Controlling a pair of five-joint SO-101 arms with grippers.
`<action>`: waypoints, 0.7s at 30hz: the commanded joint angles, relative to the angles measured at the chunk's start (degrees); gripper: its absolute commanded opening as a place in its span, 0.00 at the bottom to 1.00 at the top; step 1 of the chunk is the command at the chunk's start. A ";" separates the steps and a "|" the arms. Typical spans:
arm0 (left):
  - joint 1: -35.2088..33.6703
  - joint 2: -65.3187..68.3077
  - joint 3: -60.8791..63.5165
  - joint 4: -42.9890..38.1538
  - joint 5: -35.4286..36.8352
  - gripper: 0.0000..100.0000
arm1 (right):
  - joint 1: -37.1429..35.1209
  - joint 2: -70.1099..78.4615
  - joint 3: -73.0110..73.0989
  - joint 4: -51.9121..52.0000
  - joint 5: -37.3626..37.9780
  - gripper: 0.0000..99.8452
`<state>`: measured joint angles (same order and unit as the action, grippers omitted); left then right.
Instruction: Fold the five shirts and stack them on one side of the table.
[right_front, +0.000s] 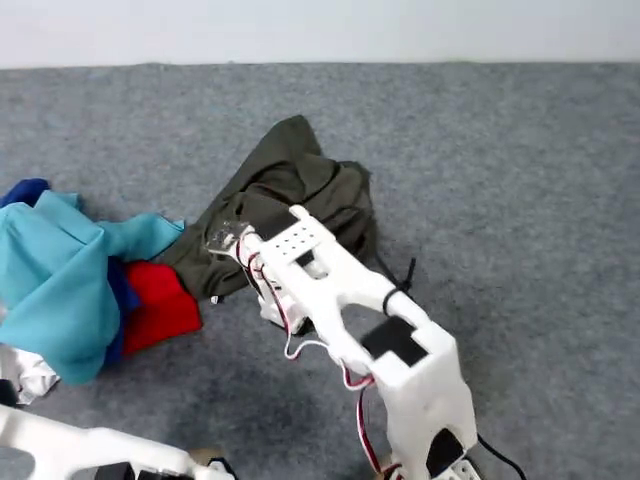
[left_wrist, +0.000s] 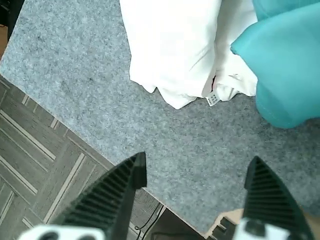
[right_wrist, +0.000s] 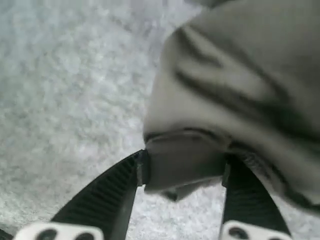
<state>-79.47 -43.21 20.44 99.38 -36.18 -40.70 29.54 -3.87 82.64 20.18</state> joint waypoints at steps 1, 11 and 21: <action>0.35 0.09 -0.22 1.05 0.44 0.32 | 3.82 4.62 -5.98 0.75 0.53 0.10; 0.53 0.18 -0.22 1.05 0.44 0.32 | 19.82 5.32 -18.64 15.96 8.18 0.01; 6.15 -0.35 1.63 1.14 0.53 0.32 | 42.77 -4.97 -22.86 20.09 22.15 0.01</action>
<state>-74.99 -43.21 22.20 99.38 -36.00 -4.66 29.98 -24.26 100.31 38.64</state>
